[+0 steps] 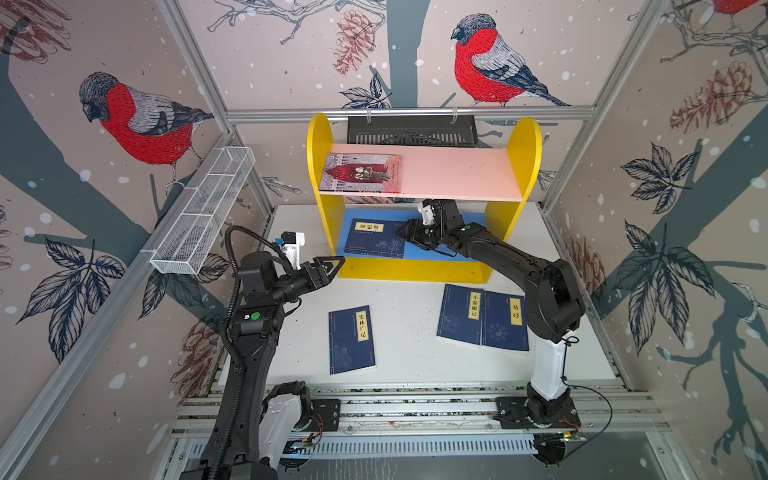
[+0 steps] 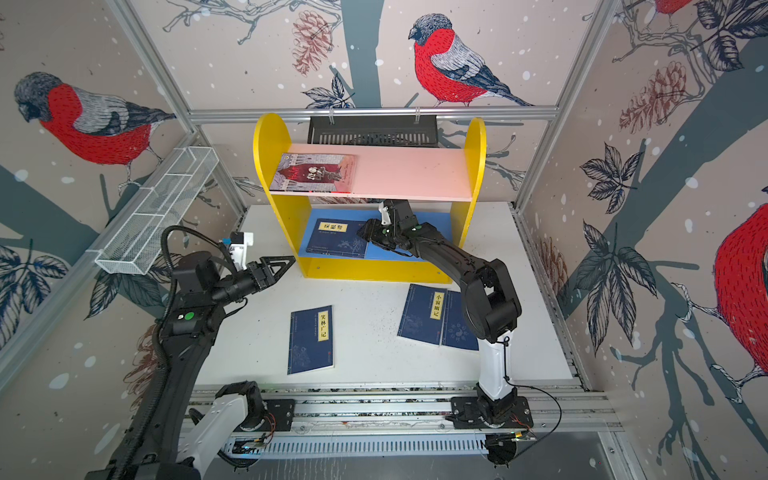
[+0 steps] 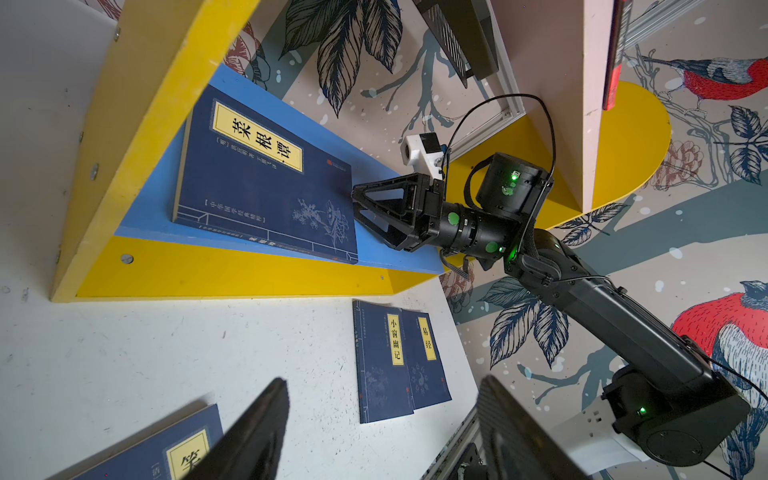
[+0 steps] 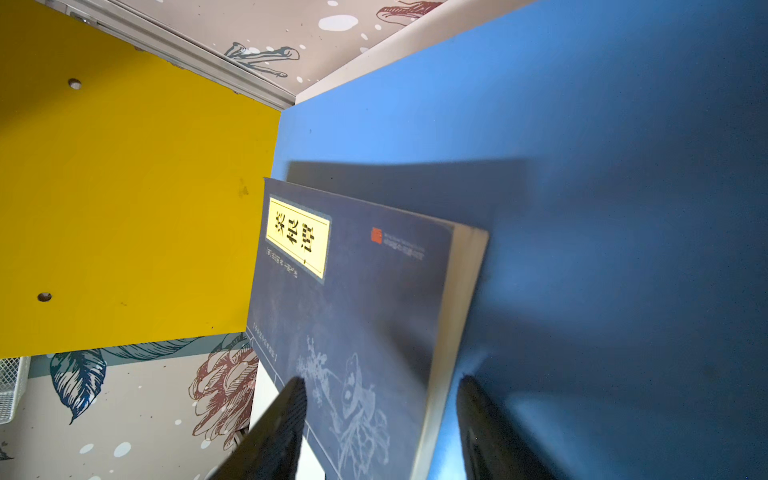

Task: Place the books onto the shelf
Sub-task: 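Push the paperback deeper onto the blue shelf with the right gripper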

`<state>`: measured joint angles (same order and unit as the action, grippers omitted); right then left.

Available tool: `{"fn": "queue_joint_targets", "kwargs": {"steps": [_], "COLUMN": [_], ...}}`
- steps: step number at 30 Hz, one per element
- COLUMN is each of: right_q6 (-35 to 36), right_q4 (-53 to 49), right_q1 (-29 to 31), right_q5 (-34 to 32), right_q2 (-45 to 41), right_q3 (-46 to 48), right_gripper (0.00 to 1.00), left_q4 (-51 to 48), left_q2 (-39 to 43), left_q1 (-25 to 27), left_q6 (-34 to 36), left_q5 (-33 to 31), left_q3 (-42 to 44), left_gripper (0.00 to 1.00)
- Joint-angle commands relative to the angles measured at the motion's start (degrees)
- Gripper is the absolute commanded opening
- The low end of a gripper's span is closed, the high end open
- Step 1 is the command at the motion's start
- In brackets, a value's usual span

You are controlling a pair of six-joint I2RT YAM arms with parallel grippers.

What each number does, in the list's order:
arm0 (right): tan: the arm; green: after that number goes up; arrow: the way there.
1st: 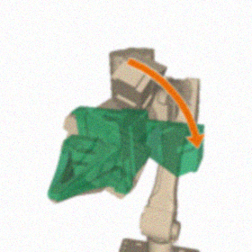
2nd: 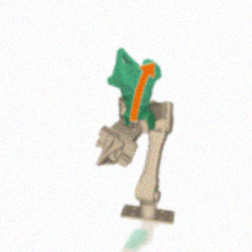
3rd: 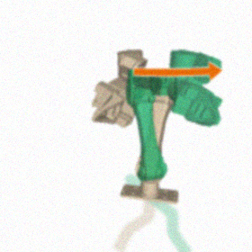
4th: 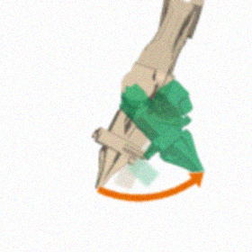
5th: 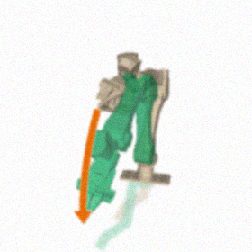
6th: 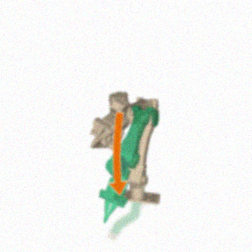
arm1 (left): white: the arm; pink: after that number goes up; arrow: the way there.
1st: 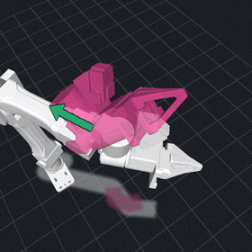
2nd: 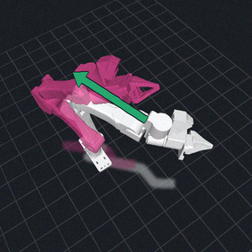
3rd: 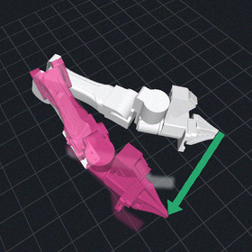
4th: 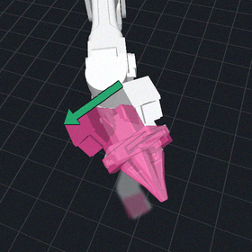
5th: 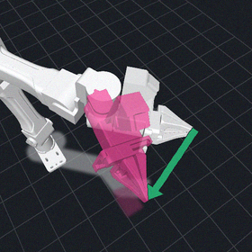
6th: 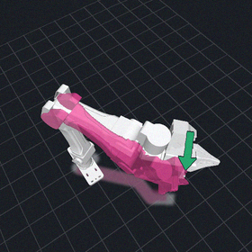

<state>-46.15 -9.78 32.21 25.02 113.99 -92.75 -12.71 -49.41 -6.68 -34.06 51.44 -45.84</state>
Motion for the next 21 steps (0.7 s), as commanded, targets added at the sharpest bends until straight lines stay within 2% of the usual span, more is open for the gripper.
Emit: {"fn": "queue_joint_targets", "kwargs": {"steps": [1,21], "right_q6": [0.1,-1.2], "right_q4": [-1.7,-1.2], "right_q1": [0.3,1.0], "right_q5": [0.9,1.8], "right_q2": [1.3,4.0], "right_q3": [-0.9,-4.1], "right_gripper": [0.60,0.60], "left_q4": [0.9,1.6], "left_q2": [0.0,0.5], "left_q1": [-0.2,-0.2], "left_q6": [0.8,0.8], "left_q5": [0.9,0.8], "left_q3": [-0.5,0.2], "left_gripper": [0.72,0.73]}}
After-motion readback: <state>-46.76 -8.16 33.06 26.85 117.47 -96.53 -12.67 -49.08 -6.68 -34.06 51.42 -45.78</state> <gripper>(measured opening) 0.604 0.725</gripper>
